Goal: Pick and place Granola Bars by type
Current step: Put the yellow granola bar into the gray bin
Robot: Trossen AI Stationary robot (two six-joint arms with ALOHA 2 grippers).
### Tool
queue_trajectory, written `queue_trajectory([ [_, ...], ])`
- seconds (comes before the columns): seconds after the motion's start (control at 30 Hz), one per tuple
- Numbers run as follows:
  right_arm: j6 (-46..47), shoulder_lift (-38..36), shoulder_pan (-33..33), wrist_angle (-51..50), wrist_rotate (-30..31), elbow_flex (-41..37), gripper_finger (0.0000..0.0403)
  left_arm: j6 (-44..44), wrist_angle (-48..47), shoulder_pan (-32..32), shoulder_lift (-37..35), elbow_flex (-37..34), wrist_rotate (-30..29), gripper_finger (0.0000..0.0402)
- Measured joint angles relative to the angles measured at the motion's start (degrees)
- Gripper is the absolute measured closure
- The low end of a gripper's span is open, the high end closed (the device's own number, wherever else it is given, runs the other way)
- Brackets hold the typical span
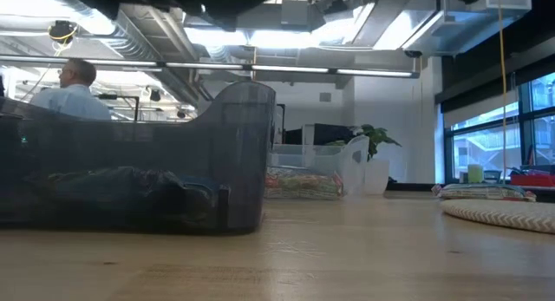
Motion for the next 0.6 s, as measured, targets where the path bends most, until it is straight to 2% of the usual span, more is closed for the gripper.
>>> queue_trajectory([
  [0.2, 2.98, 3.43, 0.00, 2.52, -0.21, 0.00, 0.0326, -4.18, 7.69, 0.02, 5.30, -0.04, -0.90, 0.0248],
  [0.37, 3.15, 3.98, 0.19, 3.34, -4.48, 0.00, 0.0326, -5.60, 8.92, 0.04, 6.66, -0.02, -4.88, 0.0252],
  [0.6, 2.92, 4.04, 0.35, 2.16, -5.04, 0.00, 0.0326, -7.92, 11.49, 0.02, 6.66, -0.02, 1.44, 0.0252],
])
